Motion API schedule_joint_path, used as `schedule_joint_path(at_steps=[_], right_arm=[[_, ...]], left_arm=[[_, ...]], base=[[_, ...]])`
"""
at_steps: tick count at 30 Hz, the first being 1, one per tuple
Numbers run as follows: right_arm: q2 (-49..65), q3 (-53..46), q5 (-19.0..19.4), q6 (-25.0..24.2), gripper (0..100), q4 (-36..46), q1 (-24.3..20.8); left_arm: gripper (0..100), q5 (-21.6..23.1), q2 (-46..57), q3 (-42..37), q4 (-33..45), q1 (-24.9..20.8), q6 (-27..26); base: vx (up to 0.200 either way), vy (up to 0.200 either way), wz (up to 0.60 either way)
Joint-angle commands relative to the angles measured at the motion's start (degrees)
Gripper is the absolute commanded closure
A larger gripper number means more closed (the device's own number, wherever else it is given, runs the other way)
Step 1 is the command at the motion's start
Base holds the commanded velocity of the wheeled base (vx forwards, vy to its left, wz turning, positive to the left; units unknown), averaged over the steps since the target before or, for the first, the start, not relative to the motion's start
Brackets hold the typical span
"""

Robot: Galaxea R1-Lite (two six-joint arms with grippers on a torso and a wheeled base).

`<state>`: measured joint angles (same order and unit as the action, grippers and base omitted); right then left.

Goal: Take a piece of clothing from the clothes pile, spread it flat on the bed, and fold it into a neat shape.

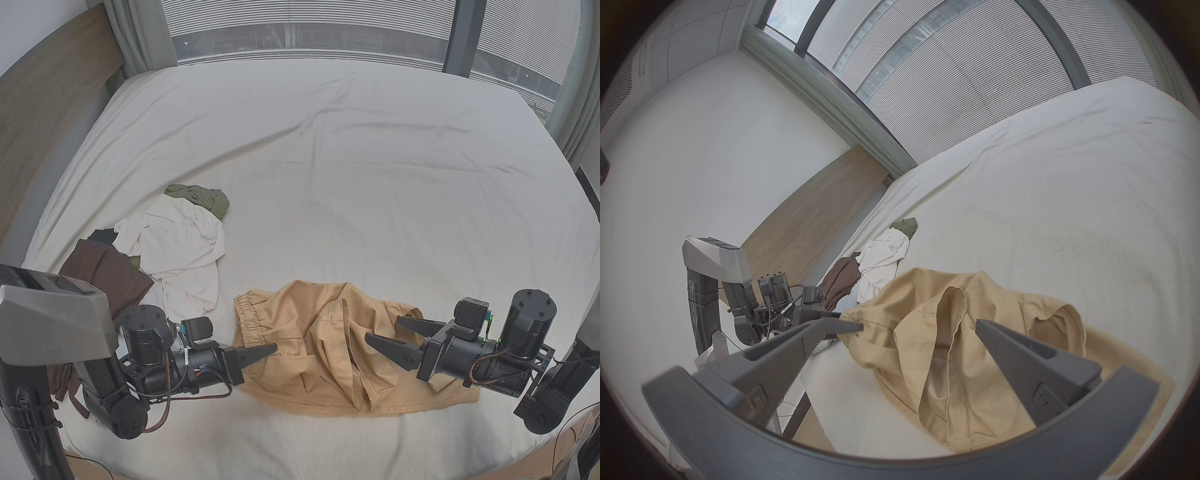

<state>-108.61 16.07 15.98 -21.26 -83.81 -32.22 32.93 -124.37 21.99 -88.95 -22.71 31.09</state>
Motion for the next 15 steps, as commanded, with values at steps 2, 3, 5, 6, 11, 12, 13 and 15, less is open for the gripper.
schedule_joint_path(at_steps=[2, 3, 5, 6, 11, 12, 13, 15], right_arm=[[-1.6, 3.8, 0.7, -0.3, 0, 1.1, -0.3], [-3.4, 5.6, 1.2, -0.9, 0, 1.5, -0.4], [-4.4, 6.5, 1.2, -1.4, 0, 1.7, -0.6], [-8.2, 10.4, 1.1, -2.4, 0, 3.0, -0.9], [-11.6, 17.4, 1.2, -3.3, 0, 8.3, -1.1], [-11.9, 18.4, 1.1, -3.7, 0, 9.2, -1.2], [-12.2, 19.1, 1.1, -3.8, 0, 9.8, -1.3], [-12.7, 20.3, 0.8, -3.9, 0, 11.4, -1.4]], left_arm=[[100, 0.0, 4.4, -0.5, -0.1, 1.7, 0.1], [100, 0.0, 4.7, -0.6, -0.1, 1.6, 0.0], [100, 0.0, 4.8, -0.8, -0.1, 1.6, -0.1], [100, 0.0, 4.9, -1.0, -0.1, 1.6, -0.5], [100, 0.0, 5.5, -2.1, -0.1, 1.8, -2.9], [100, 0.0, 5.5, -2.2, -0.1, 1.8, -3.3], [100, 0.0, 5.5, -2.3, -0.1, 1.8, -3.6], [100, 0.0, 5.5, -2.5, -0.1, 1.8, -3.8]], base=[[0.0, 0.0, 0.0], [0.0, 0.0, 0.0], [0.0, 0.0, 0.0], [0.0, 0.0, 0.0], [0.0, 0.0, 0.0], [0.0, 0.0, 0.0], [0.0, 0.0, 0.0], [0.0, 0.0, 0.0]])
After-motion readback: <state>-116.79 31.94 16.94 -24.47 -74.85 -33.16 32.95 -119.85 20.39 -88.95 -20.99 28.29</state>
